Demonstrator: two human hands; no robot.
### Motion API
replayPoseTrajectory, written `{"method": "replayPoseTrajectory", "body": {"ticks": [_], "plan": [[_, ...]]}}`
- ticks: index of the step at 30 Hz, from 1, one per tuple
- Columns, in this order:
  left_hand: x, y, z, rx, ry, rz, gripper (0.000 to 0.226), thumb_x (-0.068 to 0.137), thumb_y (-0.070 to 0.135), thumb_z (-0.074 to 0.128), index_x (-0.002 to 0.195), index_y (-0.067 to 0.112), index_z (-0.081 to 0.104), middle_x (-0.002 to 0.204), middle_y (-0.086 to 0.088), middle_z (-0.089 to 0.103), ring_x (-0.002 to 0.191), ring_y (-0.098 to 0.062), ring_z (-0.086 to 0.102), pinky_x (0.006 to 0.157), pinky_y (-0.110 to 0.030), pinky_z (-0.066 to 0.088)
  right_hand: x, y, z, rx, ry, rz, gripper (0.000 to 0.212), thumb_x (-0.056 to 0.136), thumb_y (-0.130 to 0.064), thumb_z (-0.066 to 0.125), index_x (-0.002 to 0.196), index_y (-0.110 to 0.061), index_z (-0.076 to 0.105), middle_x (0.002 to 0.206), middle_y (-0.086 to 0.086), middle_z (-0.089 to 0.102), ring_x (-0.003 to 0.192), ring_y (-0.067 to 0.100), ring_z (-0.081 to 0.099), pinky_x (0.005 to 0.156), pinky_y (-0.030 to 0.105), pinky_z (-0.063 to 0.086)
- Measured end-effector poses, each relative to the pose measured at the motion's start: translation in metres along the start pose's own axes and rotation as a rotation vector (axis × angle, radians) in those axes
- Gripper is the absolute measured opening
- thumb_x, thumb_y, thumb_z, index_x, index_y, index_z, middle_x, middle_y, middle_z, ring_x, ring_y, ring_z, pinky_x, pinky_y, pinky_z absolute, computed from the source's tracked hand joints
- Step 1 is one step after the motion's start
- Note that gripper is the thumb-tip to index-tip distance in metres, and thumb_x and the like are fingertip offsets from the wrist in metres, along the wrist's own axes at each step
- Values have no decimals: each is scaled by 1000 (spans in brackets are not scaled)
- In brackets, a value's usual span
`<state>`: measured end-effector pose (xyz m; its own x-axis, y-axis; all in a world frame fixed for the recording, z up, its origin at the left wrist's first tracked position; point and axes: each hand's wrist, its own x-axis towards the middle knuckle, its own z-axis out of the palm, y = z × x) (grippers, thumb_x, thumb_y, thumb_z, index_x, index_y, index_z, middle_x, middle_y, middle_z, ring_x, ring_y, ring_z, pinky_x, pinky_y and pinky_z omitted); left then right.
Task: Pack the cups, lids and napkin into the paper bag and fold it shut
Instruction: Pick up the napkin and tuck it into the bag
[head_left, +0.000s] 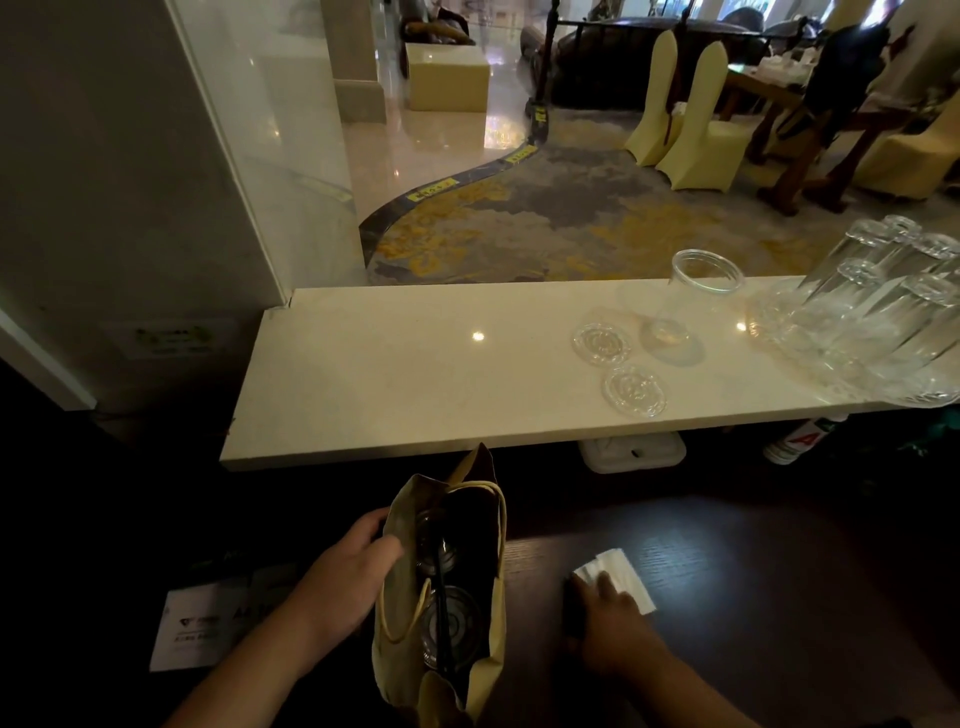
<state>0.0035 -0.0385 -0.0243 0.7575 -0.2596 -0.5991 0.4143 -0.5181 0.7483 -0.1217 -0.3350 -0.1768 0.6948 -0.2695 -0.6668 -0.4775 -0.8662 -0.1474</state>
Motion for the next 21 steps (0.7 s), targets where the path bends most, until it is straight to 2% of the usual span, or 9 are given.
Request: {"method": "replayPoseTrajectory", "body": {"ticks": [3, 6, 10, 14, 16, 18, 21], "plan": [[-1, 1, 1, 2, -13, 1, 28, 100, 31, 52, 122, 45, 63, 104, 0, 77, 100, -20, 71, 83, -38, 53, -8, -23, 9, -75, -15, -124, 86, 90, -47, 59, 158, -37, 8, 168, 8, 0, 149, 36, 17, 115, 53, 33], [-2, 1, 1, 16, -14, 3, 29, 100, 30, 51, 124, 44, 62, 104, -1, 76, 100, -21, 70, 81, -37, 52, -12, -28, 13, -118, 16, -219, 81, 91, -44, 57, 158, -33, 14, 166, 1, 12, 147, 30, 23, 111, 47, 40], [-5, 4, 0, 14, -6, 2, 28, 101, 28, 51, 121, 44, 62, 104, -1, 76, 98, -19, 70, 78, -34, 51, -9, -18, 10, -109, 163, -181, 69, 89, -48, 54, 151, -30, 30, 155, 0, 34, 133, 25, 41, 99, 41, 48], [-6, 1, -2, 12, -13, -7, 29, 101, 28, 50, 123, 41, 63, 103, -2, 76, 98, -20, 71, 79, -35, 53, -3, -12, 10, -127, 169, -123, 58, 89, -50, 58, 140, -26, 42, 146, -1, 39, 127, 22, 45, 93, 39, 51], [-6, 1, -3, 12, -12, -5, 29, 102, 26, 50, 123, 39, 63, 103, -3, 76, 98, -20, 70, 77, -33, 51, -2, -14, 11, -156, 176, -108, 52, 92, -44, 58, 138, -24, 44, 145, 0, 40, 127, 24, 46, 93, 40, 52], [-7, 2, -5, 14, -9, -7, 28, 102, 25, 49, 121, 39, 63, 102, -3, 75, 96, -20, 70, 74, -32, 50, -3, -17, 11, -212, 196, -102, 40, 98, -31, 50, 137, -21, 45, 144, 1, 42, 126, 25, 48, 93, 41, 52], [-5, 0, -6, 26, -15, -7, 27, 101, 27, 49, 119, 40, 65, 100, -3, 76, 96, -21, 71, 77, -34, 51, -3, -21, 8, -274, 228, -117, 35, 101, -21, 42, 135, -19, 47, 142, 2, 46, 124, 26, 52, 90, 40, 52]]}}
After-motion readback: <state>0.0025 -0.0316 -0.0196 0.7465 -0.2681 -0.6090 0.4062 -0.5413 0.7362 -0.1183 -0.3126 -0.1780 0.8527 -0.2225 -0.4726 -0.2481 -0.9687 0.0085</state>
